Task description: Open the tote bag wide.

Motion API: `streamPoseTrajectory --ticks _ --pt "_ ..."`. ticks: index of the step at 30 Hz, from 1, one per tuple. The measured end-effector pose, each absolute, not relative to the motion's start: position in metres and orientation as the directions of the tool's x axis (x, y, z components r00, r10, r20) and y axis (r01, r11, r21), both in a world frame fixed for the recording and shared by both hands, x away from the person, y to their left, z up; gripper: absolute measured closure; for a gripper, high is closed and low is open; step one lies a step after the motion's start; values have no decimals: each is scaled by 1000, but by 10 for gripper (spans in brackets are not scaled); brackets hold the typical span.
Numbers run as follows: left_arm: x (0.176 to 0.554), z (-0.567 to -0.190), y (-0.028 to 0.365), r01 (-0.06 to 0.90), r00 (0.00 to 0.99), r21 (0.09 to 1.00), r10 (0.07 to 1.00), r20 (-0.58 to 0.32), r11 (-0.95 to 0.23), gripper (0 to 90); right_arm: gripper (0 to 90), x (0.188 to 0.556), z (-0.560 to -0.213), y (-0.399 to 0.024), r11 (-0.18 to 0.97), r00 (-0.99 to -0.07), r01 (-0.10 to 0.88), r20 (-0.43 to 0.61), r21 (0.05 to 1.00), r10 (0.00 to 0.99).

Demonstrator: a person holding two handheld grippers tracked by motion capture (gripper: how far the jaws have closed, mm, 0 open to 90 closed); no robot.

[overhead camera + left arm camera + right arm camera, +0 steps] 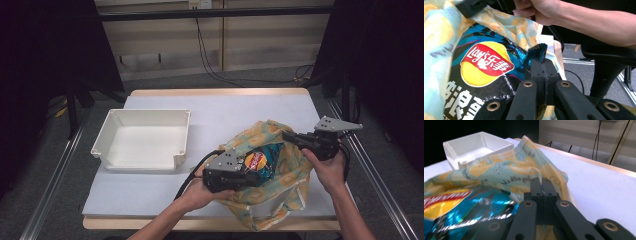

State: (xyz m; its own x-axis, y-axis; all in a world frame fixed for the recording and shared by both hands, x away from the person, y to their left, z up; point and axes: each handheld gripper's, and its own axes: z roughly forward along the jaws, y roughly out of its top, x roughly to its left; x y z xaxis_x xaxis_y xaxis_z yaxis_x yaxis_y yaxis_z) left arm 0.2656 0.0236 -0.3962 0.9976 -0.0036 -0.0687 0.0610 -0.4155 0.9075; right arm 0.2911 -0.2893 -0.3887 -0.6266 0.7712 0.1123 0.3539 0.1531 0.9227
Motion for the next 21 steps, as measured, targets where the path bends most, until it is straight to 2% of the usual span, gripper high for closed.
streamPoseTrajectory --ticks 8,21 --pt "261 -391 33 52 998 921 3 -55 -387 895 900 316 -396 -298 122 -578 381 134 917 805" --pt "273 -377 40 98 995 943 46 -88 -319 897 885 320 -407 -288 125 -595 404 156 906 789"
